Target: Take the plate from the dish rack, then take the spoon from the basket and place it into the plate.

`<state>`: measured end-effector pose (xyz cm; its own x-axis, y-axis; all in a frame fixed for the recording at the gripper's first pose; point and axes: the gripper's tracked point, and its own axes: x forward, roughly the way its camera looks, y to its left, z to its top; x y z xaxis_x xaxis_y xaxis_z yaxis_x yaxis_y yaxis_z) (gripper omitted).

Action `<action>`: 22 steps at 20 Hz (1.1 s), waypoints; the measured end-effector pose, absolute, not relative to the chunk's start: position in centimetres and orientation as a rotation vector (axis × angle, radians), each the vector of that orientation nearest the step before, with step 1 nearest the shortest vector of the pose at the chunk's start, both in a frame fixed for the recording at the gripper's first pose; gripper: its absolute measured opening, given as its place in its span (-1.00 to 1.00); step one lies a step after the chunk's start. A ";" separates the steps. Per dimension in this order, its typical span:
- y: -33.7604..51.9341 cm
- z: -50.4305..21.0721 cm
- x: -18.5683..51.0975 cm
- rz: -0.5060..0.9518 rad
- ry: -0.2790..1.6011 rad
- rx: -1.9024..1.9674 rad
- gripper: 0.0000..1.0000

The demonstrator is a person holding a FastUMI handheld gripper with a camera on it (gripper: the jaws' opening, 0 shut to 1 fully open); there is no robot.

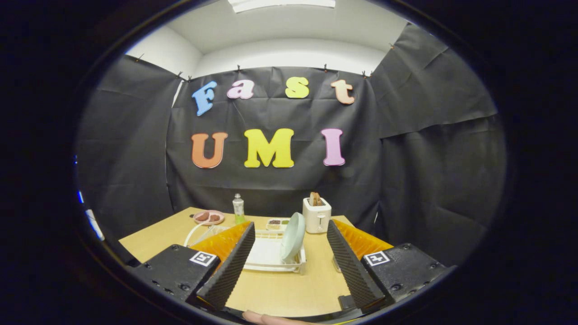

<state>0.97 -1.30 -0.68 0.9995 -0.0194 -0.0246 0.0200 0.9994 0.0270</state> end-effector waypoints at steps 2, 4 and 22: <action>-1.4 -0.8 1.3 -0.021 0.035 0.028 1.00; -1.4 -0.7 2.3 -0.021 0.049 0.024 1.00; -4.2 0.2 26.2 -0.073 0.453 -0.135 1.00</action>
<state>26.25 -4.23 0.24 0.8966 -0.1007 -0.4311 0.0406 0.9884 -0.1465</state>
